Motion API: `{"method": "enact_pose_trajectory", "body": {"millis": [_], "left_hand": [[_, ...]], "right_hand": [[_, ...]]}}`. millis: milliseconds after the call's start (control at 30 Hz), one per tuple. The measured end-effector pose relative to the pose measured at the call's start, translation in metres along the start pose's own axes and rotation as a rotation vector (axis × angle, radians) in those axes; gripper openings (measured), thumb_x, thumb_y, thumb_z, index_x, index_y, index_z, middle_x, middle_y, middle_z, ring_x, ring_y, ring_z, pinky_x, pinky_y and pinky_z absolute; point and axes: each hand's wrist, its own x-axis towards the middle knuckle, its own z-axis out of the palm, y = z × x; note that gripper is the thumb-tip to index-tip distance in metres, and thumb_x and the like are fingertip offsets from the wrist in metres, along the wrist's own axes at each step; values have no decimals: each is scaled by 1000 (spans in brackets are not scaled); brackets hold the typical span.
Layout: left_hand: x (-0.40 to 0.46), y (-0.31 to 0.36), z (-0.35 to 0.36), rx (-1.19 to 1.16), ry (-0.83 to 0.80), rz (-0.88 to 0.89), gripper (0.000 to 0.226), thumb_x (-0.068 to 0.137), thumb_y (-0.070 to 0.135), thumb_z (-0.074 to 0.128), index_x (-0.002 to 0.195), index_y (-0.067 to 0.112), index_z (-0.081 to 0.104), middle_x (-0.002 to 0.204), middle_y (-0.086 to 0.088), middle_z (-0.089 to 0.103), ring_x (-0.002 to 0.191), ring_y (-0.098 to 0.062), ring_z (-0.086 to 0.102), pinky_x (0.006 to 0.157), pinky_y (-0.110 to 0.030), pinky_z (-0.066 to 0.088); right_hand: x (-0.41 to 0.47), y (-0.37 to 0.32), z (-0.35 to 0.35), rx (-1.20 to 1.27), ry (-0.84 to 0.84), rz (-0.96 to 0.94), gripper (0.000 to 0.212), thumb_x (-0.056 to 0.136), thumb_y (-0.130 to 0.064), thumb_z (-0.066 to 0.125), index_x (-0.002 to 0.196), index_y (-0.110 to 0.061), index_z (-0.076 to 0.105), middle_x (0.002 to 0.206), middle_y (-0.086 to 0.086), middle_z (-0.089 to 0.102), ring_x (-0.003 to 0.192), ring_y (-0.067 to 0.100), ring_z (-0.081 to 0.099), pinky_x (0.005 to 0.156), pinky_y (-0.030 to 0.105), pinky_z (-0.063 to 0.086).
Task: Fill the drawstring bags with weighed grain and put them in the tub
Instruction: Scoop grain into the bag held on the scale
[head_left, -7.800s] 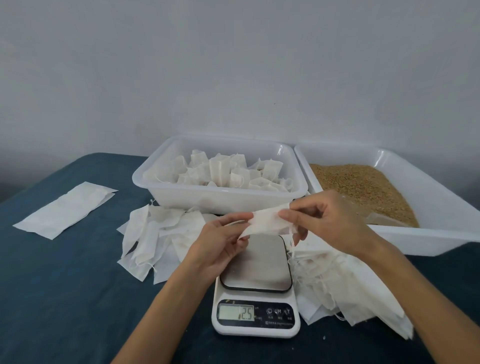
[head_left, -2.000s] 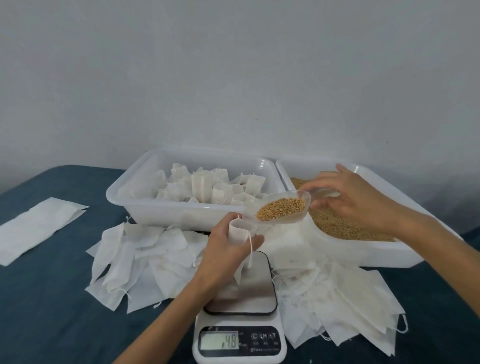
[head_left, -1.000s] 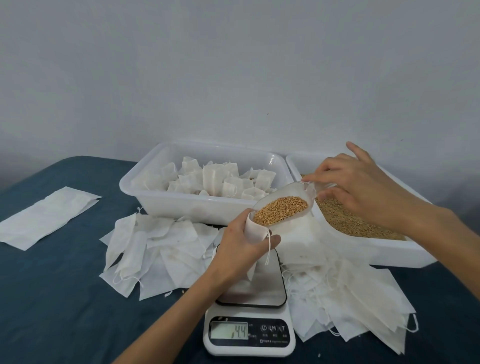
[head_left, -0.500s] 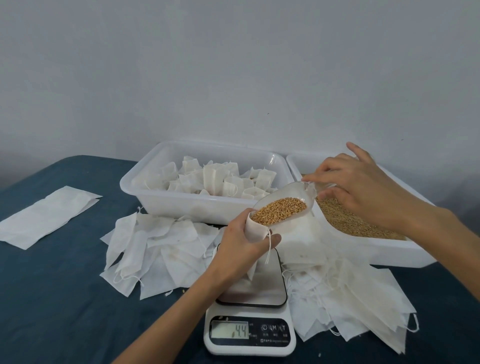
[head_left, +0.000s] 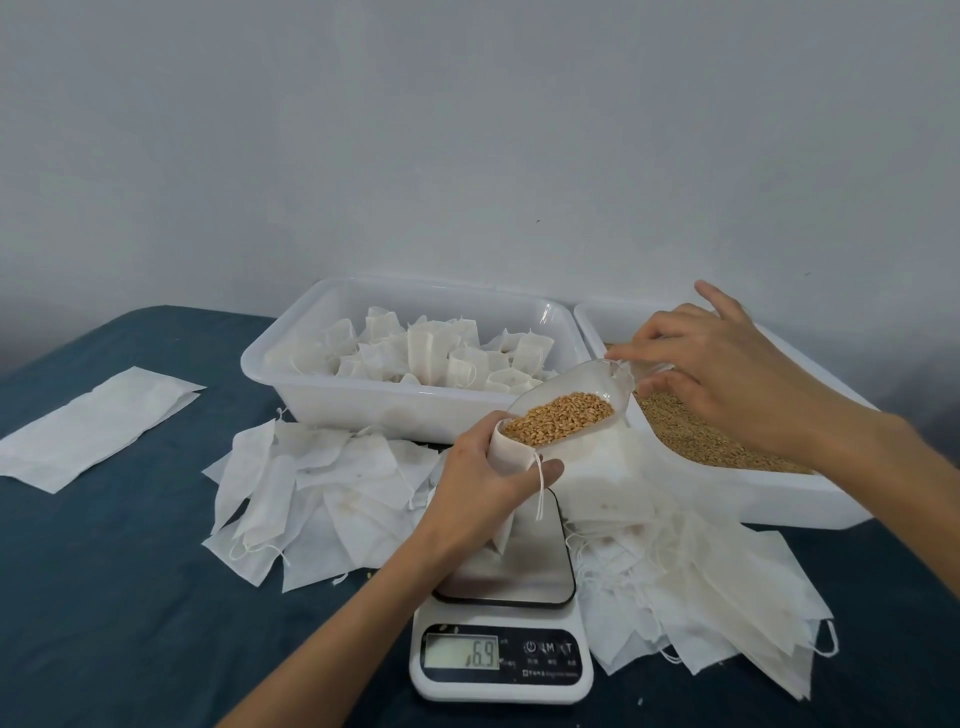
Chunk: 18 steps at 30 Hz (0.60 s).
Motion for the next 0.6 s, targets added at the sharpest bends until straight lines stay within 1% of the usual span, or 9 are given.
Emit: {"method": "enact_pose_trajectory", "body": {"millis": [67,200,333,500,600], "left_hand": [[0,0,0,6,6,1,26,78,28,83,99,23,69,87,7,74,81,-9,68,75,-22,54],[0,-1,0,13,-2,1,24,78,29,82,98,23,68,85,11,72,79,-7,66,73,-23,52],[1,-1,-1,11,2,7,25,79,28,83,98,23,68,86,9,73,80,-7,68,73,-18,52],[0,-1,0,5,2,-4,31,78,30,83,104,22,69,89,8,75,83,-9,70,78,-22,55],[-1,0,0,5,-2,4,28,80,28,84,103,24,69,90,8,75,85,-9,70,79,-22,55]], "right_hand": [[0,0,1,0,0,-2,37,95,-19,67,130,-30,67,110,-5,64,112,18,58,125,47,4],[0,0,1,3,9,-5,37,95,-18,68,130,-29,68,109,-4,65,110,19,58,125,47,4],[0,0,2,3,14,-6,36,95,-18,68,129,-28,68,109,-4,65,110,19,58,125,48,5],[0,0,2,-1,18,-5,36,95,-17,67,129,-29,68,109,-4,65,111,20,58,125,48,5],[0,-1,1,-6,27,-11,37,93,-15,69,129,-27,69,108,-3,65,110,21,59,125,50,6]]}}
